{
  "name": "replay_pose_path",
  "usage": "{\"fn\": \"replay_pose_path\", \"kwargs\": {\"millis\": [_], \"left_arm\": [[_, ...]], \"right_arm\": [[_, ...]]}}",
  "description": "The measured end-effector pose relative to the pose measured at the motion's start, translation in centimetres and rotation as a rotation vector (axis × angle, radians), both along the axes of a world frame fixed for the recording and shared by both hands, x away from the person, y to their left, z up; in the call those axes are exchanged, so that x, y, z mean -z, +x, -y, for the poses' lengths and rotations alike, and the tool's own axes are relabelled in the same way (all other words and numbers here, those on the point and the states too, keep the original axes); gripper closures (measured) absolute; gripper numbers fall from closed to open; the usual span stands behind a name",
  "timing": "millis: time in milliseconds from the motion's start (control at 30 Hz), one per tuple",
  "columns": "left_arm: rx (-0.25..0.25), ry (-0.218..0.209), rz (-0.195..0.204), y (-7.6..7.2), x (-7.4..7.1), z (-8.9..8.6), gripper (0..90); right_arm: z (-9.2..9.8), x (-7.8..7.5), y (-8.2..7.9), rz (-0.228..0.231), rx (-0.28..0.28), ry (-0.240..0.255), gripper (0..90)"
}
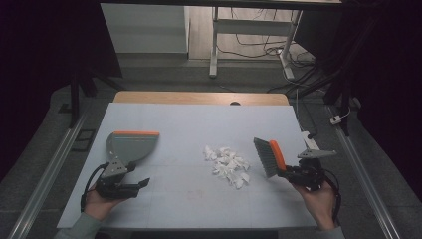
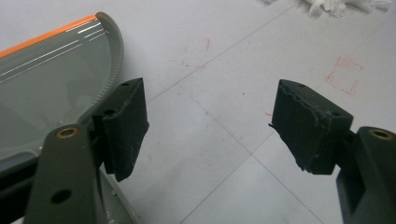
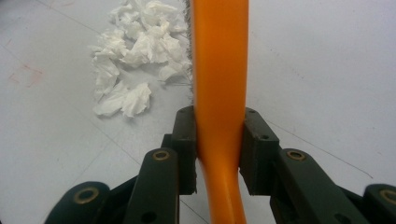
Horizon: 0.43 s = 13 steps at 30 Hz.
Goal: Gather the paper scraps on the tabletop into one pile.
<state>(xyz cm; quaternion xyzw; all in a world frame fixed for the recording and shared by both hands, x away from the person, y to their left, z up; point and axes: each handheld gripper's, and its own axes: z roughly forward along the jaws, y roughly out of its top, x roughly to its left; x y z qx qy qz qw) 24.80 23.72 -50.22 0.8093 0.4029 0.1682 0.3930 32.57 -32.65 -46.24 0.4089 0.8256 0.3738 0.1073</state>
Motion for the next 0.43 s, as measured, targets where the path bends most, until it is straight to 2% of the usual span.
{"fn": "replay_pose_path", "kwargs": {"millis": [433], "left_arm": [[0.000, 0.000, -0.001, 0.06, 0.01, 0.06, 27.9]], "right_arm": [[-0.08, 0.07, -0.05, 0.010, -0.002, -0.002, 70.0]]}}
